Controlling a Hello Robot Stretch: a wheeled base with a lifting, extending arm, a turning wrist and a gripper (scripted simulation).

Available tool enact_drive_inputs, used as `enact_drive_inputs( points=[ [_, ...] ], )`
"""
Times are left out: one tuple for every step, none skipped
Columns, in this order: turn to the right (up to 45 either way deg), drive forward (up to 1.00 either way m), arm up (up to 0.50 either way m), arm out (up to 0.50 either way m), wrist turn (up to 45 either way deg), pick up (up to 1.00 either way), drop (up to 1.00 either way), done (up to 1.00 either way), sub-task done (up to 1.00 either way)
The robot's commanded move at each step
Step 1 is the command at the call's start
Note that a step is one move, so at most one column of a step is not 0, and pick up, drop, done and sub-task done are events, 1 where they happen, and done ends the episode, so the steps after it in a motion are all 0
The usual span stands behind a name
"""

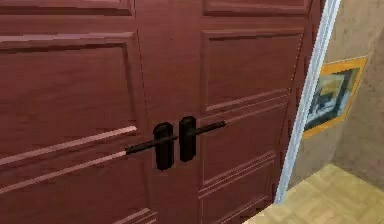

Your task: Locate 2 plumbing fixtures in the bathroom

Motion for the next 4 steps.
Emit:
enact_drive_inputs(
  points=[
    [45.0,0.00,0.00,0.00,0.0,0.00,0.00,0.00,0.00],
    [12.0,0.00,0.00,0.00,0.0,0.00,0.00,0.00,0.00],
    [0.0,0.10,0.00,0.00,0.0,0.00,0.00,0.00,0.00],
    [45.0,0.00,0.00,0.00,0.0,0.00,0.00,0.00,0.00]
  ],
)
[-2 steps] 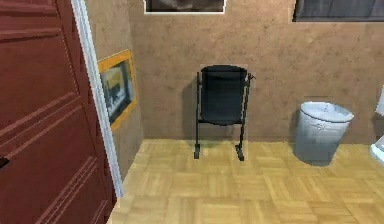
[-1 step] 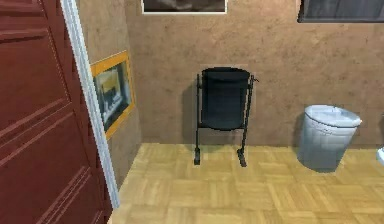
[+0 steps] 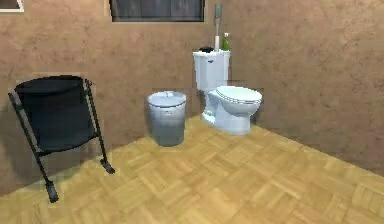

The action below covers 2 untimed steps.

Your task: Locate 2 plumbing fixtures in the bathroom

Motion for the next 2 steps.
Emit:
enact_drive_inputs(
  points=[
    [45.0,0.00,0.00,0.00,0.0,0.00,0.00,0.00,0.00],
    [0.0,1.00,0.00,0.00,0.0,0.00,0.00,0.00,0.00]
  ],
)
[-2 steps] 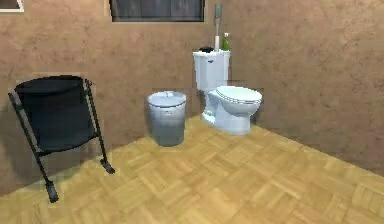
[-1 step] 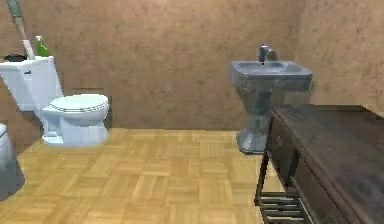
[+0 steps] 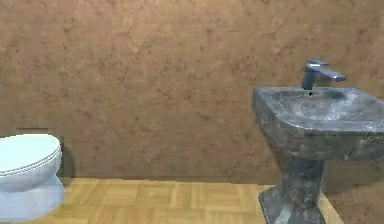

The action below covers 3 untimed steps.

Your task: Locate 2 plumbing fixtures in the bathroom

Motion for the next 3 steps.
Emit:
enact_drive_inputs(
  points=[
    [30.0,0.00,0.00,0.00,0.0,0.00,0.00,0.00,0.00],
    [0.0,0.05,0.00,0.00,0.0,0.00,0.00,0.00,0.00],
    [0.0,0.00,0.00,0.00,0.0,0.00,0.00,0.00,1.00]
  ],
)
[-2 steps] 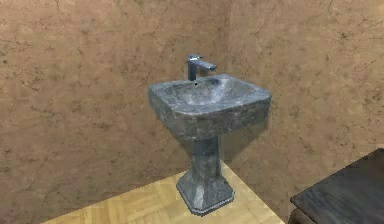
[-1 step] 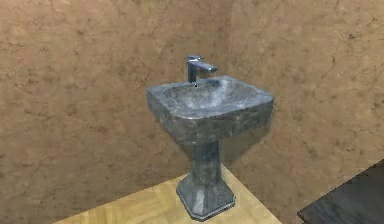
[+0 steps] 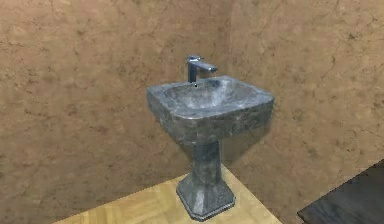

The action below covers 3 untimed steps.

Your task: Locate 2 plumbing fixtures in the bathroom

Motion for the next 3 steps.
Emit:
enact_drive_inputs(
  points=[
    [-45.0,0.00,0.00,0.00,0.0,0.00,0.00,0.00,0.00],
    [-18.0,0.00,0.00,0.00,0.0,0.00,0.00,0.00,0.00],
    [0.0,0.75,0.00,0.00,0.0,0.00,0.00,0.00,0.00]
  ],
)
